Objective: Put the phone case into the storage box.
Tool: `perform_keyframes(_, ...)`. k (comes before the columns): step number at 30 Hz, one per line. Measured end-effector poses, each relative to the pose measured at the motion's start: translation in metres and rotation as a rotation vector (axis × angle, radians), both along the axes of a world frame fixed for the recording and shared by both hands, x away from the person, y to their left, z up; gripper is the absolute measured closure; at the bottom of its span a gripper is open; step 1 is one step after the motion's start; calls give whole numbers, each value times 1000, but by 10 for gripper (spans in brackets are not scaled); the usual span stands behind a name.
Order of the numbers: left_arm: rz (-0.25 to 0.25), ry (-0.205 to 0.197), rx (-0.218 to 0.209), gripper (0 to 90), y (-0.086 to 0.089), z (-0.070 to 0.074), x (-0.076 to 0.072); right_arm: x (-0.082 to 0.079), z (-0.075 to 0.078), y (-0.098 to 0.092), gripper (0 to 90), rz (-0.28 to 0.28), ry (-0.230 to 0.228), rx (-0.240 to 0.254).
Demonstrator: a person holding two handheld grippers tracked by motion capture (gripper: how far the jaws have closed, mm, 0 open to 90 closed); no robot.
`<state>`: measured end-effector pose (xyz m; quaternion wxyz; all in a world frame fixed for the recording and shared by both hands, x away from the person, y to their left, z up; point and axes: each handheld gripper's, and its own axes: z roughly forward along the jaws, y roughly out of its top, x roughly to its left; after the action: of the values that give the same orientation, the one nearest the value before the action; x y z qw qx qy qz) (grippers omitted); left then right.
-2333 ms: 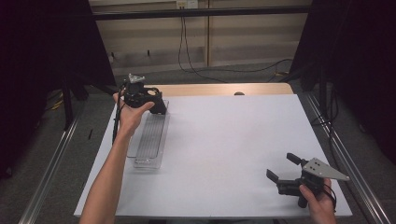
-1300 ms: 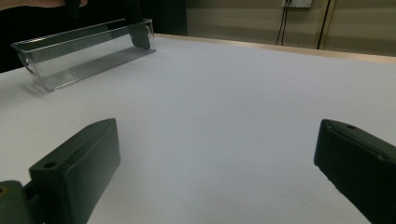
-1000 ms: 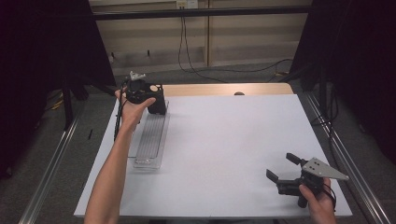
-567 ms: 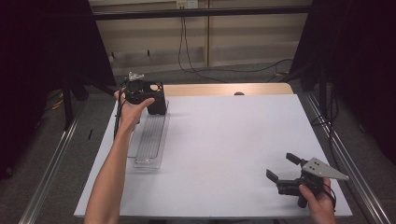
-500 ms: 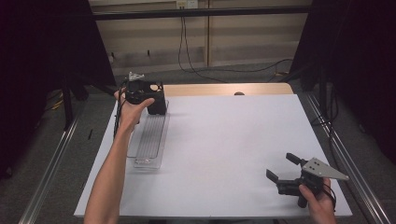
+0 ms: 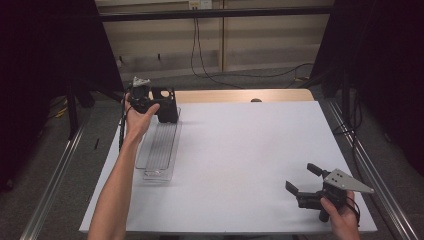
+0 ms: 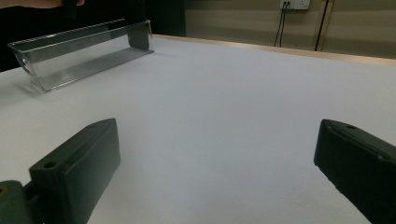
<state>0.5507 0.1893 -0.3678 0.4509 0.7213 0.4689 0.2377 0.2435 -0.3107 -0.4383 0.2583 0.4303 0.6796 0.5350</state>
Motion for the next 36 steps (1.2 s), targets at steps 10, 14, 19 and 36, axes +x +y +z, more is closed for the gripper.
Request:
perform_keyframes(10, -21, -71, -9, 40, -7, 0, -19, -1, 0, -1, 1, -10, -7, -3)
perform_keyframes(14, -44, -70, -29, 30, -6, -2, -24, 0, 0, -1, 1, -9, -8, -3)
perform_keyframes(19, -67, -85, -69, 18, -2, -2, -32, 1, 0, -1, 1, -8, -15, -6)
perform_keyframes(36, -168, -175, -76, 30, -10, 1, -65, -1, 3, 1, 0, -19, -29, -12)
